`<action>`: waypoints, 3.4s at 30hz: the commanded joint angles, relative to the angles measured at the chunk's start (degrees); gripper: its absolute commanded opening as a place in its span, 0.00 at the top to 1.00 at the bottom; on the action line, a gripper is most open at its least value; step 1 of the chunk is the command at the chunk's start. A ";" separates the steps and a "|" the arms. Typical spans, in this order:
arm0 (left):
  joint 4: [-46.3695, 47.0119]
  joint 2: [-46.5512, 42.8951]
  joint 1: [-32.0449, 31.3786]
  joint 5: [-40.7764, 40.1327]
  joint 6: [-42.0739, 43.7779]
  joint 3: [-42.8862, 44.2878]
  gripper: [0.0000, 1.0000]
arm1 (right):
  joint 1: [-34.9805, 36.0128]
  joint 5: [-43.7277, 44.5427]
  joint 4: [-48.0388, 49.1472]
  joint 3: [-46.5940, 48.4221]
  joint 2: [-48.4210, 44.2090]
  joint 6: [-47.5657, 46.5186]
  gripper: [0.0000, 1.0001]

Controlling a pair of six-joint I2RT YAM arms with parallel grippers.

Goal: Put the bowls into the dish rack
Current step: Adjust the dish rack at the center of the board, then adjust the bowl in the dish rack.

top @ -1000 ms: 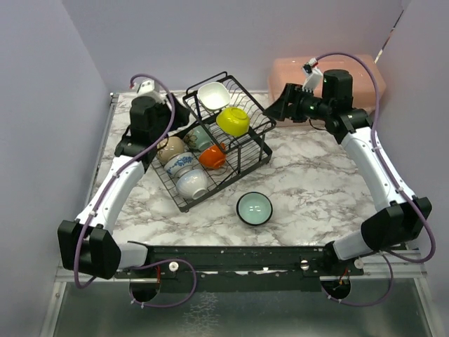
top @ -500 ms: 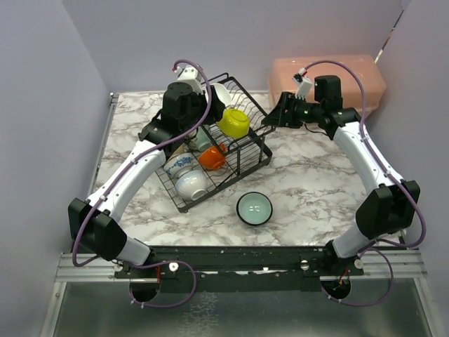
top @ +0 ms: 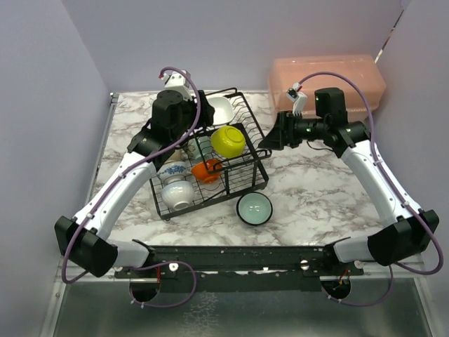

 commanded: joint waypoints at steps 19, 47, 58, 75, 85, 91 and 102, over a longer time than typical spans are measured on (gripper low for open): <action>-1.83 -16.20 0.11 -6.70 -9.21 -15.86 0.21 | 13.20 12.92 -9.85 19.83 12.27 -0.32 0.21; -0.68 -12.41 0.10 -0.02 -12.54 -15.36 0.28 | 16.26 3.82 -11.37 25.32 23.10 -8.42 0.20; 0.93 -12.01 0.10 1.32 -12.52 -15.85 0.34 | 16.08 17.68 -5.59 25.67 18.04 -4.14 0.06; 0.84 -11.49 0.10 2.20 -11.97 -16.14 0.34 | 15.77 13.75 -15.73 42.12 32.45 -4.74 0.05; 0.81 -11.75 0.11 2.60 -12.24 -16.46 0.35 | 15.77 -0.43 -14.10 35.30 30.48 -4.51 0.06; 0.88 -12.38 0.10 2.59 -12.58 -16.68 0.35 | 15.77 -3.93 -11.39 30.68 28.53 -2.56 0.07; 0.89 -13.40 0.06 2.44 -12.94 -17.46 0.35 | 15.74 14.60 -15.14 32.01 21.81 -0.80 0.07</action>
